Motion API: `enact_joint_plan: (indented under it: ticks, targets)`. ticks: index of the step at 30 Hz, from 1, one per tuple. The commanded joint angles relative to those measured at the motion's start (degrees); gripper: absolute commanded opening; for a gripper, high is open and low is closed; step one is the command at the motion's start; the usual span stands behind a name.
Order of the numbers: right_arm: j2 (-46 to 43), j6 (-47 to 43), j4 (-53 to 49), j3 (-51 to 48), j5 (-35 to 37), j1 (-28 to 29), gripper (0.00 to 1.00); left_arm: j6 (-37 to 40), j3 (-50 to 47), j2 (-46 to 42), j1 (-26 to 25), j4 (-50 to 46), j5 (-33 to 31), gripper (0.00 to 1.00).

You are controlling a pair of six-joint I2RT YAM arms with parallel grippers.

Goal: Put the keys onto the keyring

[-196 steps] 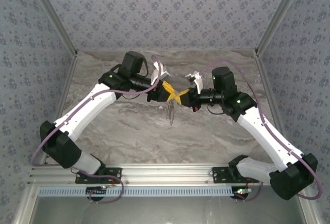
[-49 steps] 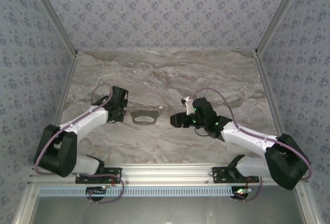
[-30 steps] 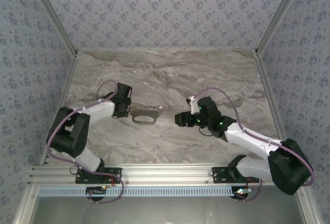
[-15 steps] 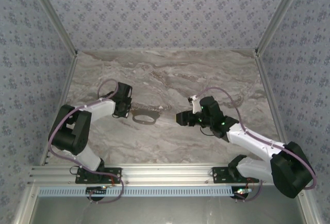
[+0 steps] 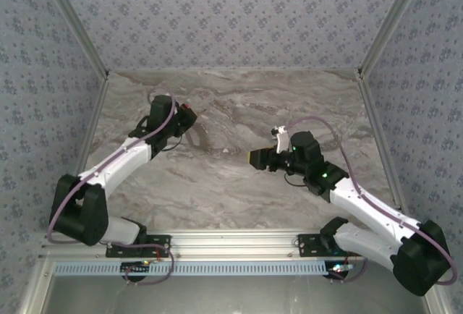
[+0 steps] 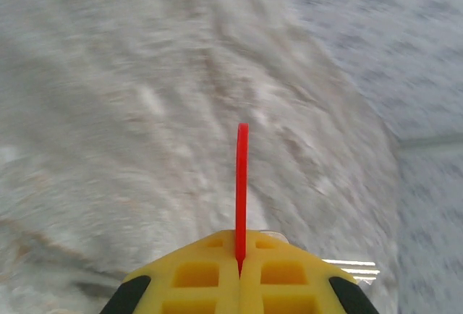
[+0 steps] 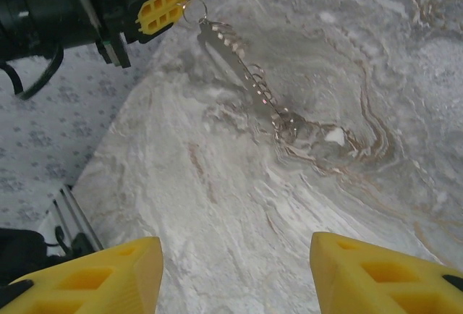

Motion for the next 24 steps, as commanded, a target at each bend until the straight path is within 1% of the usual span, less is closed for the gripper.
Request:
enact_joint_plan:
  ticks: [1, 6, 9, 14, 18, 21, 24]
  targets:
    - [-2.5, 2.4, -0.8, 3.2, -1.8, -0.9, 0.59, 12.1, 1.4, -4.3, -1.9, 10.7, 8.1, 0.0]
    - [-4.3, -0.2, -2.4, 6.4, -4.1, -2.8, 0.62, 17.2, 3.7, -6.7, -4.9, 15.9, 16.0, 0.0]
    - [-4.7, -1.1, -3.3, 8.7, -5.9, -4.4, 0.63, 18.5, 5.3, -7.1, -6.7, 18.9, 20.9, 0.0]
    - [-5.6, -2.8, -4.0, 12.4, -9.8, -5.4, 0.63, 17.9, 7.3, -6.9, -8.8, 21.5, 25.2, 0.0]
    - [-7.1, -4.4, -5.3, 14.4, -11.8, -5.3, 0.63, 13.8, 7.0, -6.4, -9.6, 27.1, 29.1, 0.0]
    - [-8.8, -6.0, -6.7, 15.2, -12.9, -5.4, 0.63, 14.1, 8.1, -6.7, -10.6, 25.5, 29.3, 0.0]
    - [-10.0, -4.0, -5.6, 15.0, -11.0, -5.4, 0.64, 15.5, 9.1, -6.9, -11.9, 22.7, 28.0, 0.0]
